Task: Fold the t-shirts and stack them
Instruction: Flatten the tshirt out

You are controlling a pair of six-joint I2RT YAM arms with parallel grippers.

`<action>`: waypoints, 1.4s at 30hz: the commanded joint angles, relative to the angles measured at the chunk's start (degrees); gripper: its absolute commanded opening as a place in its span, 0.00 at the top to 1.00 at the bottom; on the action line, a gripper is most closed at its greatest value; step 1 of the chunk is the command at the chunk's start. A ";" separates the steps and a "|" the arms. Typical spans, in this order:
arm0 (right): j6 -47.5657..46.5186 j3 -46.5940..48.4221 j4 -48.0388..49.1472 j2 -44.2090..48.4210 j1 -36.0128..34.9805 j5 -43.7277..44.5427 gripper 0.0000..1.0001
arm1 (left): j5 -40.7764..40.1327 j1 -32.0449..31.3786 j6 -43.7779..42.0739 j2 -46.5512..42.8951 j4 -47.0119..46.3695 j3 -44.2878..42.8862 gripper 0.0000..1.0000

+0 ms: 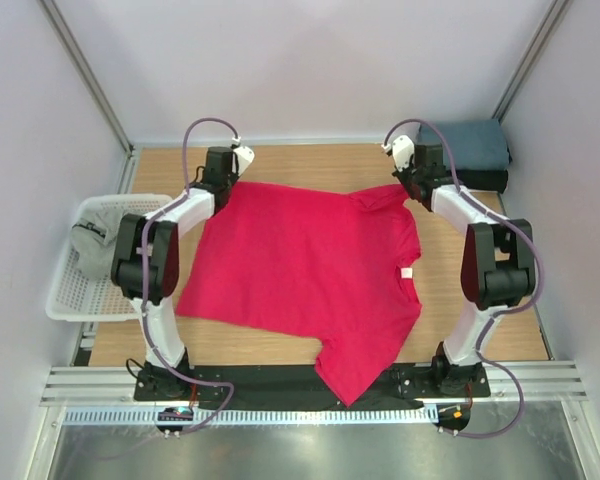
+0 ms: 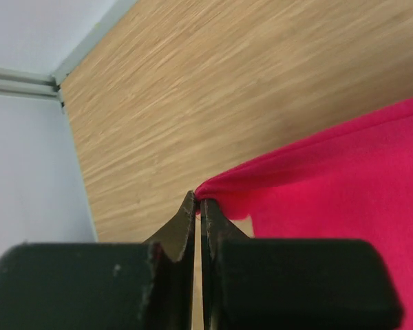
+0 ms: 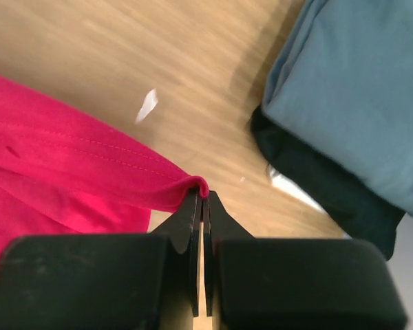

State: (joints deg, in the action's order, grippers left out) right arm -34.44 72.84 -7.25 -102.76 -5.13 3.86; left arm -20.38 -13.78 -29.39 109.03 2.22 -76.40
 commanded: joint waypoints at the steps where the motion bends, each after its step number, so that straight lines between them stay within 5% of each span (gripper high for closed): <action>1: -0.20 7.92 9.80 -4.43 -0.06 4.49 0.99 | -2.38 1.74 0.99 4.86 -7.32 -8.05 1.00; 17: 6.57 28.05 9.97 -23.26 -1.90 10.56 0.99 | -5.46 2.79 4.95 13.92 -7.76 -15.88 1.00; 42: 9.83 39.31 11.03 -28.11 -3.84 12.31 0.99 | -9.76 5.52 6.89 10.06 -8.81 -12.19 1.00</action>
State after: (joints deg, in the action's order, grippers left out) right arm -25.26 109.54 0.86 -131.55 -9.15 14.00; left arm -27.64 -9.32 -22.98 123.15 -3.25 -88.58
